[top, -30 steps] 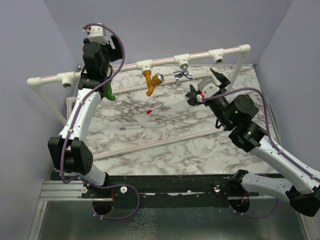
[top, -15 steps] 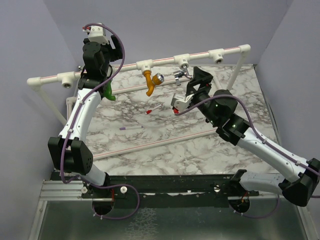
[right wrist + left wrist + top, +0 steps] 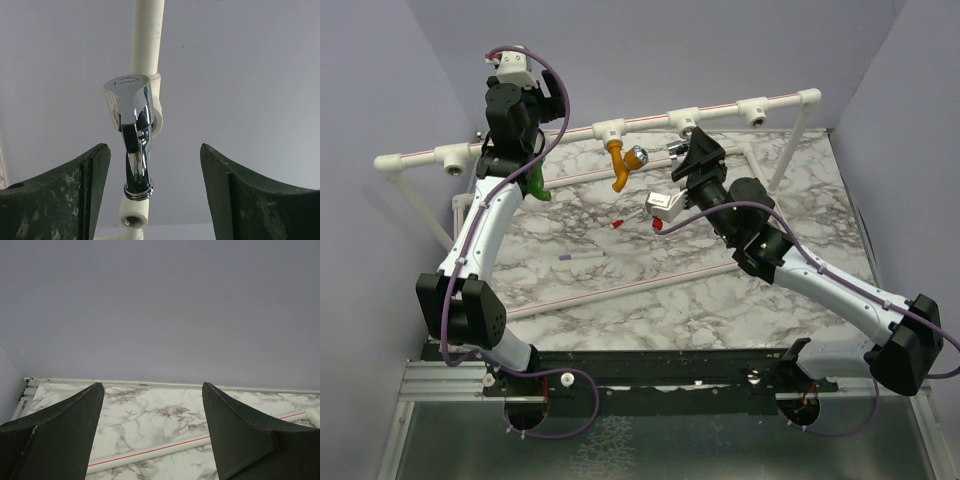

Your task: Install the water faucets

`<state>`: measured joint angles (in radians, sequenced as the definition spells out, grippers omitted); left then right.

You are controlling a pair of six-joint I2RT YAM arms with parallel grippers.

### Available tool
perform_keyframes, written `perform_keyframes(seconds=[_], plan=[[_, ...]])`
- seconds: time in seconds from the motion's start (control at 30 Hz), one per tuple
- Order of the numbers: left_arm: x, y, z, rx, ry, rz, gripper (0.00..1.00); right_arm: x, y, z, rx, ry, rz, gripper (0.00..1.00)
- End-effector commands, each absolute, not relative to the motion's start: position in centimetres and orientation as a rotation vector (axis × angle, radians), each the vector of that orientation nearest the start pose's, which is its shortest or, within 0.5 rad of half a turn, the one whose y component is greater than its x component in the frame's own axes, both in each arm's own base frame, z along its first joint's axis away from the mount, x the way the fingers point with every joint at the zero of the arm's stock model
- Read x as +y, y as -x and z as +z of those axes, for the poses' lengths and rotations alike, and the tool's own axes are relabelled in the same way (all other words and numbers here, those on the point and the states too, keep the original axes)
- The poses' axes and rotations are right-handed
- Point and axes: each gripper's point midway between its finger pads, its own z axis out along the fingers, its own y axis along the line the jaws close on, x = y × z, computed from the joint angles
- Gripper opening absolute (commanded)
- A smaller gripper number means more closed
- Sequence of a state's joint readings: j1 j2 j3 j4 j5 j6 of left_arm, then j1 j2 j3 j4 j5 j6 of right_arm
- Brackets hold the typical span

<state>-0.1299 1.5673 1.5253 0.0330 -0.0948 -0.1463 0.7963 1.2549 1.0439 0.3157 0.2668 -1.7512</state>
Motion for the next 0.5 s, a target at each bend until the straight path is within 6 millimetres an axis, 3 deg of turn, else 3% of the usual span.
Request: perform_keyframes(seconds=[0.0, 0.47], plan=[[-5.2, -49.6, 21.5, 2.075, 0.07, -0.071, 0.81, 24.0, -35.8, 40.8, 0.638, 1.386, -1.05, 0.74], [-5.1, -49.6, 21.8, 2.069, 0.071, -0.072, 0.81, 24.9, -37.0, 40.2, 0.668, 1.366, -1.033, 0.51]])
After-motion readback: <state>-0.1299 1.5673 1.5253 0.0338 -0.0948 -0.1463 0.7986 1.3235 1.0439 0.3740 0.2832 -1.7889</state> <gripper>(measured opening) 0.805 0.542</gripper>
